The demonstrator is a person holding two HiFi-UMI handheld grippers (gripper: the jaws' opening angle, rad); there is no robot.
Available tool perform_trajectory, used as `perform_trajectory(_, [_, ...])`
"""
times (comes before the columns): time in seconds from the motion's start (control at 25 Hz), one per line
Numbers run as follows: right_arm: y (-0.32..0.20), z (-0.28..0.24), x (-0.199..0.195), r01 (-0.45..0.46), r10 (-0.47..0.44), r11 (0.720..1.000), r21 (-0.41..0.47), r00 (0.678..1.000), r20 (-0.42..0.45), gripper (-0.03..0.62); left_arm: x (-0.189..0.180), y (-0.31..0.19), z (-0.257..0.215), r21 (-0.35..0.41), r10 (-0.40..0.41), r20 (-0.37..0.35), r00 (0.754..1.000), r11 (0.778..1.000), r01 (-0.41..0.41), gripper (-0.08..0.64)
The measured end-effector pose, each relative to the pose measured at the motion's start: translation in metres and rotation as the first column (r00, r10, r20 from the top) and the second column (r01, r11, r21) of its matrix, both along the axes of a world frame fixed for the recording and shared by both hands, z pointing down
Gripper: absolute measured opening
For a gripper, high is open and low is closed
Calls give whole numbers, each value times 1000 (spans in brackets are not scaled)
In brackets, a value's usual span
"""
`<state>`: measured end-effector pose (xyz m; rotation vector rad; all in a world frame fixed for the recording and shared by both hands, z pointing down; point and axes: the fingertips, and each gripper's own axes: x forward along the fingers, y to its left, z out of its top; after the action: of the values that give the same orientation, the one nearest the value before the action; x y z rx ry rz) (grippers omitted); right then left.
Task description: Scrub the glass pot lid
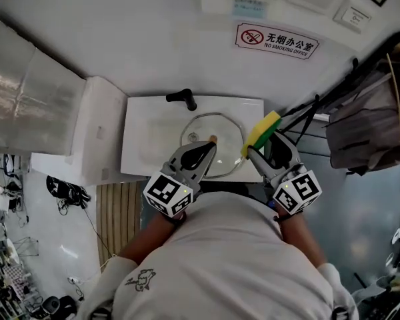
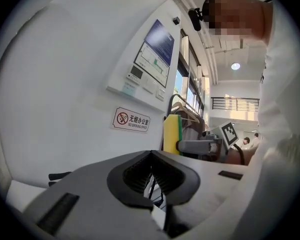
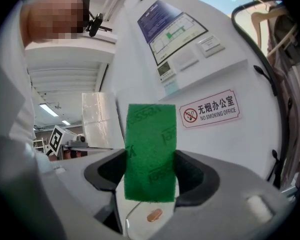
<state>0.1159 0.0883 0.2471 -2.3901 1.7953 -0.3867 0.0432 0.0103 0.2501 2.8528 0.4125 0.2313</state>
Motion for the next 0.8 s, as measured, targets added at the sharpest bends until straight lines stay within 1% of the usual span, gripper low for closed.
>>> perform_trajectory(0.16, [-18,0,-7,-91,91,996,-5,996,-16,296,-19,-37,1,1,50,-2,999,999,-50,-2])
perform_trajectory(0.28, [-32,3,-16,-132,131,991,-23,991,-30,296,-31,-62,7,-6,76,0,997,997,-76,-2])
perform_trajectory(0.36, [-38,11,-21,-142,141,989,-48,989,-38,296,-38,-75,17,-29,86,14,996,996,-85,-2])
perform_trajectory(0.52, [-43,26,-29,-154,152,982,-109,988,-25,296,-50,-86,40,-82,117,65,991,990,-112,-2])
perform_trajectory(0.64, [-50,35,-26,-162,161,978,-133,987,-16,296,-50,-96,48,-108,146,81,986,985,-137,-2])
perform_trajectory(0.8, [-56,42,-19,-165,163,974,-158,986,-23,296,-53,-105,68,-167,180,121,976,973,-159,-2])
